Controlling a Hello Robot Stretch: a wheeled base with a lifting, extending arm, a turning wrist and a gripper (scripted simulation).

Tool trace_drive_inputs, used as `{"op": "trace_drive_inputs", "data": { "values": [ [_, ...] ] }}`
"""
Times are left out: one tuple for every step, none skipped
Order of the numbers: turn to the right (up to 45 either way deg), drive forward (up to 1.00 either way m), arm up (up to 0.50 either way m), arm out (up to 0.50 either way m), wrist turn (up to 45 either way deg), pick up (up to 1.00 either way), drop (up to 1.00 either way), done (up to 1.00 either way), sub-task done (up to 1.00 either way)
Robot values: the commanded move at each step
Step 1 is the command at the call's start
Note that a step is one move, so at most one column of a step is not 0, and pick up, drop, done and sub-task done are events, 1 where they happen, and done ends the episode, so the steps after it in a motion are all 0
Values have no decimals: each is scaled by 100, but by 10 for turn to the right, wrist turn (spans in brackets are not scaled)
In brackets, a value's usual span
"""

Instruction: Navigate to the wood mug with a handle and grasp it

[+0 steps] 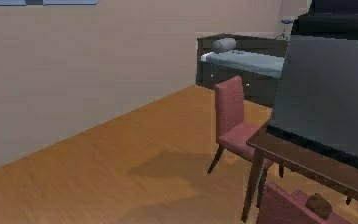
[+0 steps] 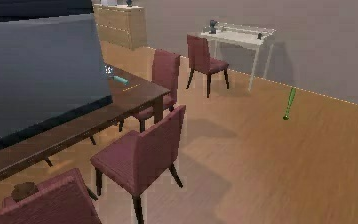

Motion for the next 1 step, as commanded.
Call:
{"op": "trace_drive_inputs", "data": {
  "values": [
    [30,0,0,0,0,0,0,0,0]
  ]
}}
